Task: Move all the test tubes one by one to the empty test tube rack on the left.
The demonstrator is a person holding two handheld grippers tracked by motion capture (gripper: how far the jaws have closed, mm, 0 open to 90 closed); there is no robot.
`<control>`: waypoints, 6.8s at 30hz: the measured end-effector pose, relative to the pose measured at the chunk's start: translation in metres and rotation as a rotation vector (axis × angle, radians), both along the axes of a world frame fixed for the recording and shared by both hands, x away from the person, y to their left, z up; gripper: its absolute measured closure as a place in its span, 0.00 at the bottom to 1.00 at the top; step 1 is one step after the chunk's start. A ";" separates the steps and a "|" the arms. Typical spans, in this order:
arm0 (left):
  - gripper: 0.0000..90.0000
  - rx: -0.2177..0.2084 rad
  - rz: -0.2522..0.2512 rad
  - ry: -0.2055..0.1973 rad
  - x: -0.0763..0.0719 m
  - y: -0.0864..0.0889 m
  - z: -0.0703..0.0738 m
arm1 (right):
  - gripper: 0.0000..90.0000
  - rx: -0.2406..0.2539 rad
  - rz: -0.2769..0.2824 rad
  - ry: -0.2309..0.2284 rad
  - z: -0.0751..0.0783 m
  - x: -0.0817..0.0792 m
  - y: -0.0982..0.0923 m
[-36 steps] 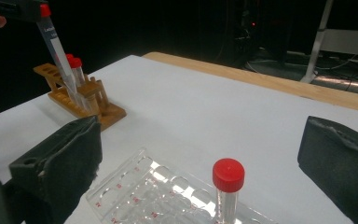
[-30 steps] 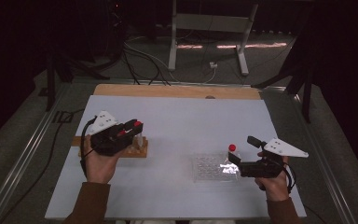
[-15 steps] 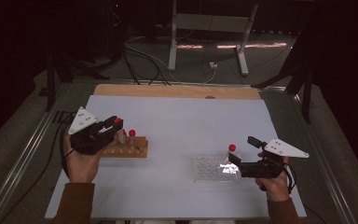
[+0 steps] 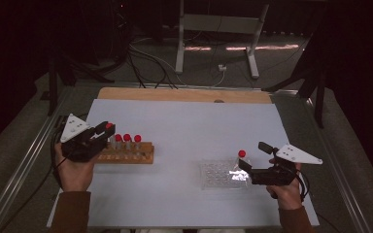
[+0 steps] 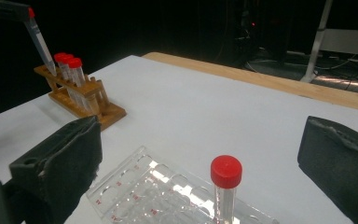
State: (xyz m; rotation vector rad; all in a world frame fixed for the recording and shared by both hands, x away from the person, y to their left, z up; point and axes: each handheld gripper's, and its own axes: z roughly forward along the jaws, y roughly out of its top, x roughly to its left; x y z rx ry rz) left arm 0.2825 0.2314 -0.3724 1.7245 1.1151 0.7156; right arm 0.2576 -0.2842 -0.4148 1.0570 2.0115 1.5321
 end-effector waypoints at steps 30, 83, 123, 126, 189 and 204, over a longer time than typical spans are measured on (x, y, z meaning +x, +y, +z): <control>0.78 0.005 0.077 0.095 0.012 0.018 -0.049 | 0.00 0.001 0.005 -0.003 -0.001 0.000 0.000; 0.01 -0.119 -0.054 0.067 -0.008 -0.019 -0.049 | 0.55 -0.127 -0.050 0.031 -0.047 0.016 0.003; 0.01 -0.095 -0.155 0.060 -0.012 -0.045 -0.035 | 0.83 -0.115 -0.046 -0.038 -0.029 0.009 0.000; 0.01 -0.086 -0.181 0.061 -0.011 -0.053 -0.031 | 0.83 -0.109 -0.046 -0.057 -0.023 0.006 0.000; 0.66 -0.010 -0.670 0.114 -0.006 -0.248 -0.002 | 0.83 -0.103 0.202 -0.006 -0.005 -0.011 0.063; 0.79 -0.022 -0.646 0.114 -0.001 -0.235 0.001 | 0.40 -0.088 0.214 -0.003 -0.006 -0.008 0.060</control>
